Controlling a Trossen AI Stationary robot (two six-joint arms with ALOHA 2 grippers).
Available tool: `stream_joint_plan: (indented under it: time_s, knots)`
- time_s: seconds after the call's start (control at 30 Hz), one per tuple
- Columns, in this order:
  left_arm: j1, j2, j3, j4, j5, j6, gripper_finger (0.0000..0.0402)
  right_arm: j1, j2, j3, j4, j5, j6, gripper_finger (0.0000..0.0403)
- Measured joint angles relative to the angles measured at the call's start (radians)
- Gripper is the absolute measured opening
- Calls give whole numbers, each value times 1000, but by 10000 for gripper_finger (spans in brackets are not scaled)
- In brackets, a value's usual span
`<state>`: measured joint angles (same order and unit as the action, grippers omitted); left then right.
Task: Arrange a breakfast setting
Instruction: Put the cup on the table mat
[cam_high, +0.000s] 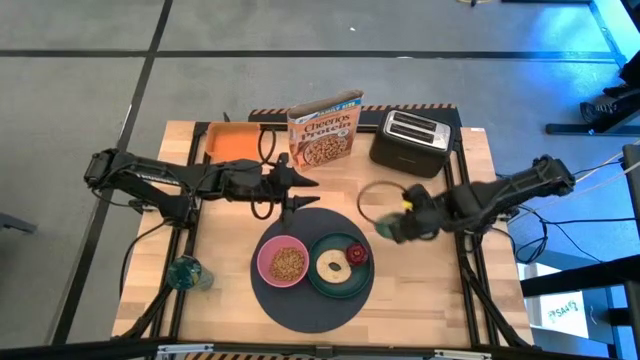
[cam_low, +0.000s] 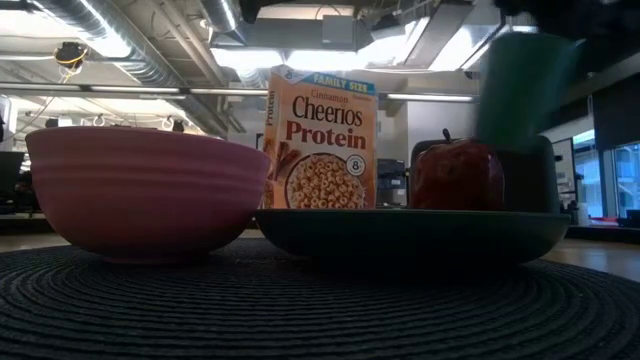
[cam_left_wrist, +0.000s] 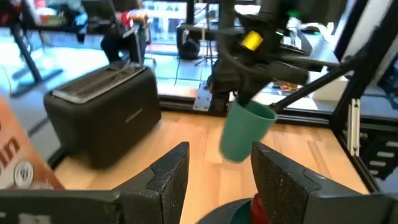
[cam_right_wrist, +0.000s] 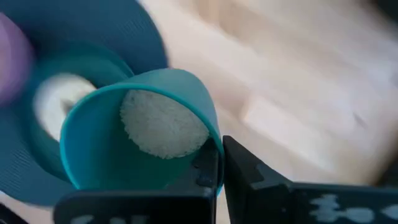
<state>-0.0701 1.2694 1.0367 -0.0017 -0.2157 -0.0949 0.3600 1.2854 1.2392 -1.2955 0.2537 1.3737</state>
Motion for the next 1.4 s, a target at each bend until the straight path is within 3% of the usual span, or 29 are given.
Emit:
stream_joint_plan:
  time_s: [0.17,0.4,0.57,0.63,0.97,1.2,1.4]
  knots:
    - [4,0,0,3,50,62,191,-166,16,49,140,27,-192,1]
    - [15,29,0,-7,99,71,291,-313,90,98,475,-130,-403,1]
    - [18,88,-1,-9,88,57,377,-346,155,207,473,-168,-481,0]
    - [21,107,-1,-5,61,28,394,-349,175,247,465,-171,-497,0]
    - [65,119,0,64,88,21,398,-349,291,345,416,-186,-518,0]
    - [78,161,0,84,233,19,397,-355,312,352,443,-224,-524,0]
    - [78,209,0,86,227,18,397,-356,311,353,460,-223,-537,0]
